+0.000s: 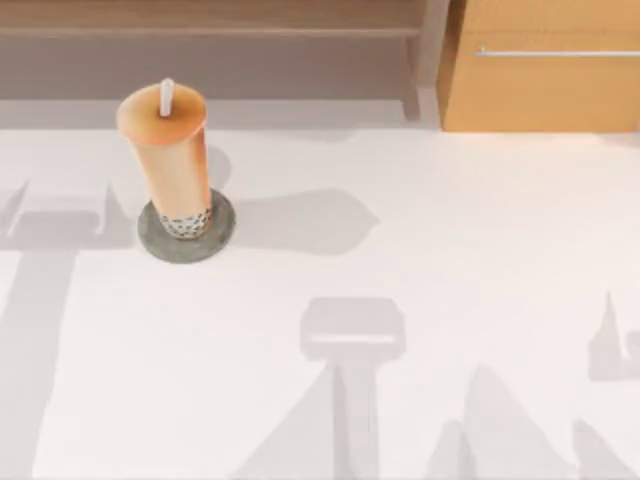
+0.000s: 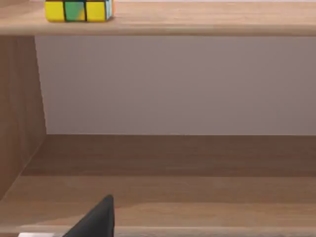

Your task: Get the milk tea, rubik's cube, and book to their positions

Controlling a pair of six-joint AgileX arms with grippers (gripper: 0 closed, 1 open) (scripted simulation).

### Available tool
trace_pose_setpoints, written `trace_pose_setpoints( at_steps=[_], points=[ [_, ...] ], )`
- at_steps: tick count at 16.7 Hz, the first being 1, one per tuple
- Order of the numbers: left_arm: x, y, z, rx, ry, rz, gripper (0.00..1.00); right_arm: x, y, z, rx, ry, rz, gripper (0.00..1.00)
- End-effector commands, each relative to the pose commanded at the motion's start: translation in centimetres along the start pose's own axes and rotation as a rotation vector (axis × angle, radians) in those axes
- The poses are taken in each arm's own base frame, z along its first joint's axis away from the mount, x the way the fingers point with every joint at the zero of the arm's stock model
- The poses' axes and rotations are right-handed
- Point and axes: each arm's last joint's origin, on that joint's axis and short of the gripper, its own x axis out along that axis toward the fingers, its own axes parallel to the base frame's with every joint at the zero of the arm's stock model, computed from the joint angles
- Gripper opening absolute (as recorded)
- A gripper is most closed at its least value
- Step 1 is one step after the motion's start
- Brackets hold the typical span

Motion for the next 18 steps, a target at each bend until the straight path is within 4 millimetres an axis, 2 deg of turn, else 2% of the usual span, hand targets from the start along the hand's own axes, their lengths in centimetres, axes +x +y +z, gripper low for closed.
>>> trace_pose_setpoints(
  at_steps=[4,7,9,12,18],
  points=[
    [-4.6,-1.1,-7.2,0.001,0.000,0.007,1.00,0.0,0.0,0.0,0.000,0.000,0.000,1.00],
    [-6.2,-1.4,-12.4,0.003,0.001,0.012,1.00,0.0,0.0,0.0,0.000,0.000,0.000,1.00],
    [-6.5,-1.5,-14.9,0.003,0.002,0.015,1.00,0.0,0.0,0.0,0.000,0.000,0.000,1.00],
    [-6.6,-1.6,-16.6,0.004,0.002,0.017,1.00,0.0,0.0,0.0,0.000,0.000,0.000,1.00],
    [-6.6,-1.6,-16.7,0.004,0.002,0.017,1.00,0.0,0.0,0.0,0.000,0.000,0.000,1.00]
  ],
)
